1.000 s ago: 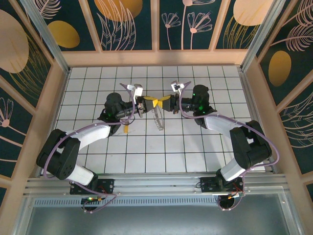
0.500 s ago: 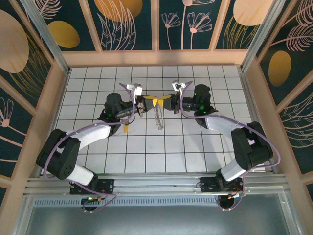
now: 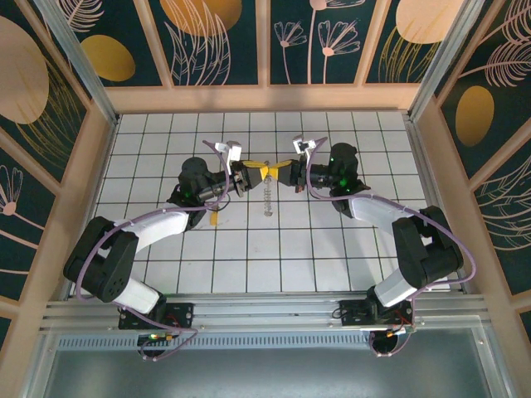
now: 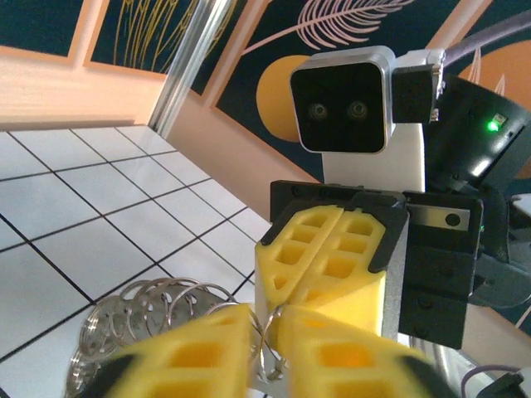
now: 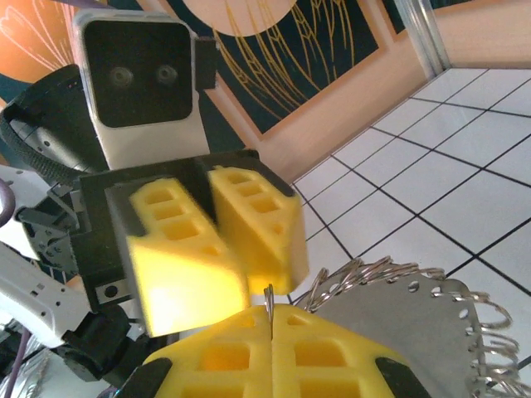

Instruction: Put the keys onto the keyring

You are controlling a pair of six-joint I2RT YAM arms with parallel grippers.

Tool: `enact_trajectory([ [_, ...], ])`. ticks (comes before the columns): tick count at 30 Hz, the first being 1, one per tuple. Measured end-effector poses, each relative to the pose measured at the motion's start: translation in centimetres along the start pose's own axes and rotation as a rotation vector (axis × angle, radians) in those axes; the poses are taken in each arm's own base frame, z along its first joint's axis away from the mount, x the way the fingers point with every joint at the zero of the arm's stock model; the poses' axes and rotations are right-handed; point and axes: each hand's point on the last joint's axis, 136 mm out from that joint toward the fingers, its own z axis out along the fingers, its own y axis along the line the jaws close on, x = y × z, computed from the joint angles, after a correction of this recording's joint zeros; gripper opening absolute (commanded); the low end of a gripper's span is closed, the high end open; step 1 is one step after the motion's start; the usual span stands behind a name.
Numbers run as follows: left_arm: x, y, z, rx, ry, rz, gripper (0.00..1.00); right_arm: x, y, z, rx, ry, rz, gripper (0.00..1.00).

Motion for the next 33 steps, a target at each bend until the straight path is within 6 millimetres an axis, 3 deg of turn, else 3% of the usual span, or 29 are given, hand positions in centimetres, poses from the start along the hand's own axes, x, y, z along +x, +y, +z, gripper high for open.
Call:
enact_trajectory([
  [1,0.0,0.1,0.0,-0.007,-0.004,-0.010,0.44,-0.1,-0.1,-0.1,0.007,-0.006,-0.001,0.00],
  [3,-0.3,0.2,0.0,-0.018,-0.016,-0.022,0.51,-0.4,-0.2,-0.2,0.018,-0.017,-0.006,0.00],
  [6,-0.8,0.0,-0.3,-0.031,-0.037,-0.032,0.54,-0.8,-0.1,-0.3,0.026,-0.031,-0.011,0.00],
  [20,-2.1,-0.1,-1.4,-0.053,-0.130,-0.112,0.48,-2.3,0.1,-0.3,0.061,-0.121,0.062,0.00],
  [33,-2.4,-1.4,-1.4,0.070,-0.180,-0.212,0.42,-3.1,1.0,-0.6,0.069,-0.168,0.086,0.00],
])
